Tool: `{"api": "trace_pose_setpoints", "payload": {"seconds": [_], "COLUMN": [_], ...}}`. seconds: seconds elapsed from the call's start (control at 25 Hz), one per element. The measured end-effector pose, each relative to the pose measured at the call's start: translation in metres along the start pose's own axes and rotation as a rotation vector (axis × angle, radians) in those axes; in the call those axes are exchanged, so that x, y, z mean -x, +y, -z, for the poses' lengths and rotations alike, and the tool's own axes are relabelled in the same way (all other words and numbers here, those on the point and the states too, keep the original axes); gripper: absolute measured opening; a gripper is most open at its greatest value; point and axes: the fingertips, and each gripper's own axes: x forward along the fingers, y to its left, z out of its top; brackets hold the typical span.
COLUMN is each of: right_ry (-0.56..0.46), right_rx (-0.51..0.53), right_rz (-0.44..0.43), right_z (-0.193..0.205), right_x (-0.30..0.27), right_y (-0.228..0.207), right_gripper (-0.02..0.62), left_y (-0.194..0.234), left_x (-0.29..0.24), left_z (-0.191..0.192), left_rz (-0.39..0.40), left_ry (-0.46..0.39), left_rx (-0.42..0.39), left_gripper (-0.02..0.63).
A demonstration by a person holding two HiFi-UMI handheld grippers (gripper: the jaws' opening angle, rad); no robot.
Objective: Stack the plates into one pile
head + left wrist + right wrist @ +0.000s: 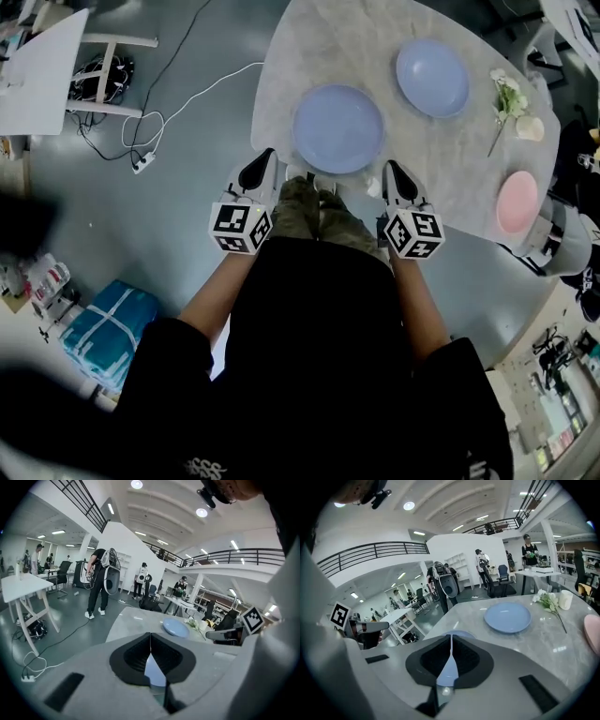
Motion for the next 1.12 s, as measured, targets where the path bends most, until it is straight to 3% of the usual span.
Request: {"api": "trace_pose_setpoints", "payload": {"seconds": [0.2, 0.32, 0.44, 0.6, 0.84, 0.96, 1.12], "right_ry": [0.078, 0.114, 0.170, 0.234, 0.316, 0.346, 0.382], "right_rx": [-0.007, -0.002, -0.054, -0.146, -0.178, -0.143, -0.048], "right_rz": [0.078, 0.107, 0.117, 0.119, 0.172, 0.153, 0.138], "right_z": [0.031, 0.048, 0.068, 0.091, 0.120, 0.131, 0.130], "right_x": [-0.020, -0.034, -0.049, -0.072, -0.099, -0.112, -0.124], "right_y": [-0.023, -0.037, -0.050, -0.068, -0.096, -0.094, -0.087], "right_gripper": [0.014, 0.015, 0.032, 0.114, 0.117, 0.118, 0.115], "left_y": [0.015, 0.027, 0.030, 0.041, 0.050, 0.043, 0.046], "left_x": [-0.034, -0.052, -0.072, -0.101, -0.140, -0.149, -0.160], "left_z": [0.032, 0.051, 0.072, 0.100, 0.135, 0.151, 0.165], "left_rz": [0.053, 0.052, 0.098, 0.123, 0.167, 0.241, 0.220], "left_ry": [0.094, 0.151, 0.226, 0.305, 0.434, 0.505, 0.552], "left_rx": [0.068, 0.068, 0.080, 0.195, 0.189, 0.164, 0.165], "left_gripper": [0.017, 0.018, 0.021, 0.119, 0.170, 0.204, 0.204]}}
